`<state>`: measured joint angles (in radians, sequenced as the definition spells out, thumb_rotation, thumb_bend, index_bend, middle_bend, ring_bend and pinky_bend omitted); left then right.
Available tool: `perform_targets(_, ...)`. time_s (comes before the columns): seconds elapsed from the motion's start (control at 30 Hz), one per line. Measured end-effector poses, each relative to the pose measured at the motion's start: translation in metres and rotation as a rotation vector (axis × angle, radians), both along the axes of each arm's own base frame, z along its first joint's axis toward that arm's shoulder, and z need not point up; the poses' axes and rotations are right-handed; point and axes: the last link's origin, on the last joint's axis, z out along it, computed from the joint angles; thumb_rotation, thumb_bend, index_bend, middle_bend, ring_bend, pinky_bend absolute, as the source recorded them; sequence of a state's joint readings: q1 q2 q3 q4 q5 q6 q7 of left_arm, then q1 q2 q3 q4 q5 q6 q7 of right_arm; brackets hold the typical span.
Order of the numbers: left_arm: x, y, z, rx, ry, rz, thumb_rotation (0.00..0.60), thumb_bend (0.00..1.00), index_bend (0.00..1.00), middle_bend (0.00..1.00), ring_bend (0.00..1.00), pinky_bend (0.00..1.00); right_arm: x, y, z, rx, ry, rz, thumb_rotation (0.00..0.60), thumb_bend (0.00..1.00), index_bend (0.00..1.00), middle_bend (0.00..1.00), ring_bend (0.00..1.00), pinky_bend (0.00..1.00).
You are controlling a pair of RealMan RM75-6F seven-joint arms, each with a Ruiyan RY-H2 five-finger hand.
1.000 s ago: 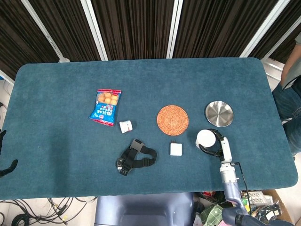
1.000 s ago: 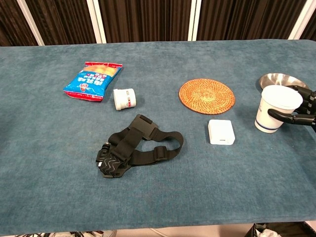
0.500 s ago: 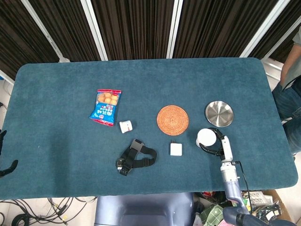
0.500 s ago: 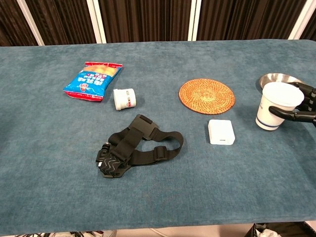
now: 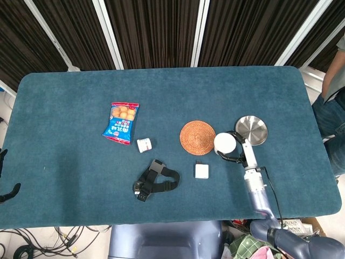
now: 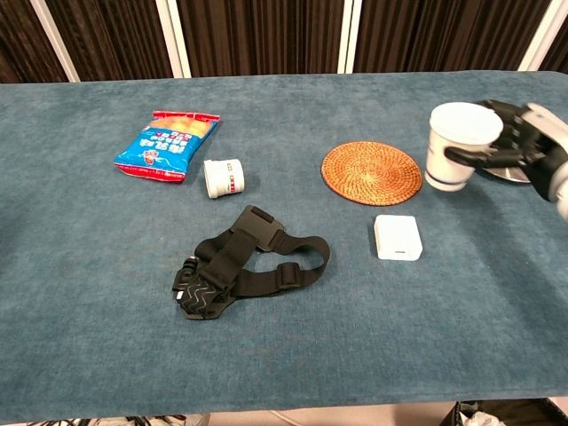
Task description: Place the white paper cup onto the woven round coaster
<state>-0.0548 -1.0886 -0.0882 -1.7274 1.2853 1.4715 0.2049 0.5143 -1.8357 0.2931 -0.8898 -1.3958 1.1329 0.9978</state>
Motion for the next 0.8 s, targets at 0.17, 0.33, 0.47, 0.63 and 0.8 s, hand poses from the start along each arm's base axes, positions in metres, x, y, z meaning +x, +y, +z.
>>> perform_targets(0.17, 0.0, 0.0, 0.0, 0.001, -0.001, -0.001, 0.6, 0.27, 0.0, 0.03, 0.0, 0.0, 0.02, -0.017, 0.0, 0.008, 0.03, 0.028, 0.6, 0.11, 0.39, 0.37, 0.31, 0.12)
perform_targets(0.33, 0.0, 0.001, 0.0, -0.001, -0.002, 0.0, 0.6, 0.27, 0.0, 0.03, 0.0, 0.0, 0.04, -0.031, -0.007, 0.028, 0.052, 0.042, 0.6, 0.11, 0.39, 0.37, 0.31, 0.12)
perform_targets(0.47, 0.0, 0.001, 0.001, 0.001, -0.004, 0.001, 0.6, 0.27, 0.0, 0.03, 0.0, 0.0, 0.055, -0.04, -0.016, 0.053, 0.039, 0.035, 0.6, 0.11, 0.39, 0.37, 0.31, 0.12)
perform_targets(0.63, 0.0, 0.001, 0.001, 0.0, -0.008, 0.002, 0.6, 0.27, 0.0, 0.03, 0.0, 0.0, 0.07, -0.049, -0.028, 0.073, 0.041, 0.027, 0.6, 0.11, 0.39, 0.37, 0.31, 0.12)
perform_targets(0.8, 0.0, 0.001, 0.002, 0.001, -0.012, 0.001, 0.6, 0.26, 0.0, 0.03, 0.0, 0.0, 0.076, -0.053, -0.038, 0.082, 0.036, 0.001, 0.6, 0.11, 0.39, 0.37, 0.31, 0.12)
